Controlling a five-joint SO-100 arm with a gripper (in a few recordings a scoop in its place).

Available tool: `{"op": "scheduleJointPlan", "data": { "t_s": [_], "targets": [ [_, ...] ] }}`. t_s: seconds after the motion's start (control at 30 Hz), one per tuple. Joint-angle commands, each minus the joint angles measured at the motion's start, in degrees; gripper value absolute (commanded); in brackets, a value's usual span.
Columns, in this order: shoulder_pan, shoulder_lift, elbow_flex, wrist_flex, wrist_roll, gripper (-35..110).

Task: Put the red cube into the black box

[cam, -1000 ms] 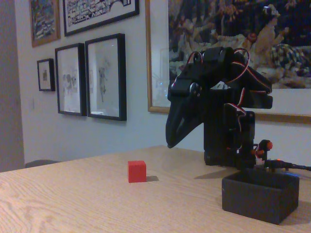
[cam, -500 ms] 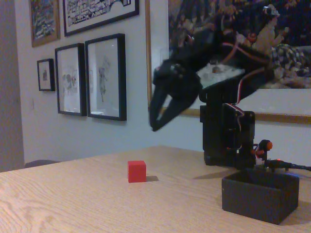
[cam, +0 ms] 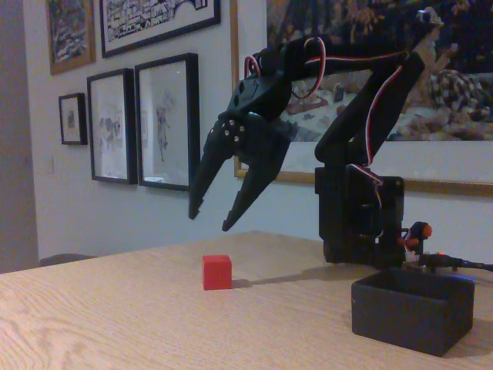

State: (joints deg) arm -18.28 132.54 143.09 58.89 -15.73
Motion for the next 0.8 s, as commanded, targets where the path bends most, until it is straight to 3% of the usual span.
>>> {"op": "scheduleJointPlan", "data": {
  "t_s": [0.0, 0.13, 0.4, 0.77],
  "targets": [
    [-1.58, 1.67, -1.49, 0.26, -0.70, 23],
    [-0.53, 4.04, 0.44, 1.05, -0.35, 37],
    [0.88, 8.44, 5.01, 0.53, 4.39, 48],
    [0.09, 9.49, 1.23, 6.68, 9.14, 37]
  ]
}}
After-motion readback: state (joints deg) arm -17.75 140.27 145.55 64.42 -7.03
